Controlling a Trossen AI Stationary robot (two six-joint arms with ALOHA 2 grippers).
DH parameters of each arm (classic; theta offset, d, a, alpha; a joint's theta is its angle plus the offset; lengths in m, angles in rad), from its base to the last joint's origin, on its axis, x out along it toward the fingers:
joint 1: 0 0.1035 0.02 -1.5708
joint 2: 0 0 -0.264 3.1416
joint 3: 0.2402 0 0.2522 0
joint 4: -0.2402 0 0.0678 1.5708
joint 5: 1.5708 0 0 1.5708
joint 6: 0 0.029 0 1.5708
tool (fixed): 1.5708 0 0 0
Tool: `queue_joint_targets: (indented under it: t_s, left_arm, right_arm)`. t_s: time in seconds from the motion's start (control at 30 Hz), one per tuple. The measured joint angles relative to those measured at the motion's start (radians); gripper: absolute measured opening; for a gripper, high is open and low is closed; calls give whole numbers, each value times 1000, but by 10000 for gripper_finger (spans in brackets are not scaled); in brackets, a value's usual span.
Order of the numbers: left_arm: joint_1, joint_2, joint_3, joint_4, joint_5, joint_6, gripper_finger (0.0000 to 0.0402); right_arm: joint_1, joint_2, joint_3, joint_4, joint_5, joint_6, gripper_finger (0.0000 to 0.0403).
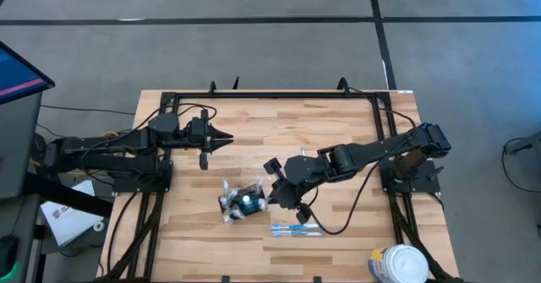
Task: Pick & Place toothbrushing station
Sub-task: Put the white green toothbrush into the black toothbrush rack
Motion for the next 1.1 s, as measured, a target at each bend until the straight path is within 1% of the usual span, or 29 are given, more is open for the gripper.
queue_joint_targets:
  t_s: [0.27, 0.4, 0.63, 0.73, 0.9, 1.1]
  left_arm:
    - [0, 0, 0, 0, 0, 0, 53]
    - [0, 0, 0, 0, 0, 0, 53]
    - [0, 0, 0, 0, 0, 0, 53]
    - [0, 0, 0, 0, 0, 0, 53]
    - [0, 0, 0, 0, 0, 0, 53]
    - [0, 0, 0, 0, 0, 0, 53]
  right_arm:
    - [-21, -2, 2, 2, -12, -6, 0]
    - [-30, 0, 2, 1, -52, -4, 0]
    - [-51, 32, 5, 11, -86, -18, 0]
    - [-55, 54, -2, -13, -96, -28, 0]
    - [-68, 44, -3, 13, -112, -36, 0]
    - [-75, 45, -7, -5, -134, -31, 0]
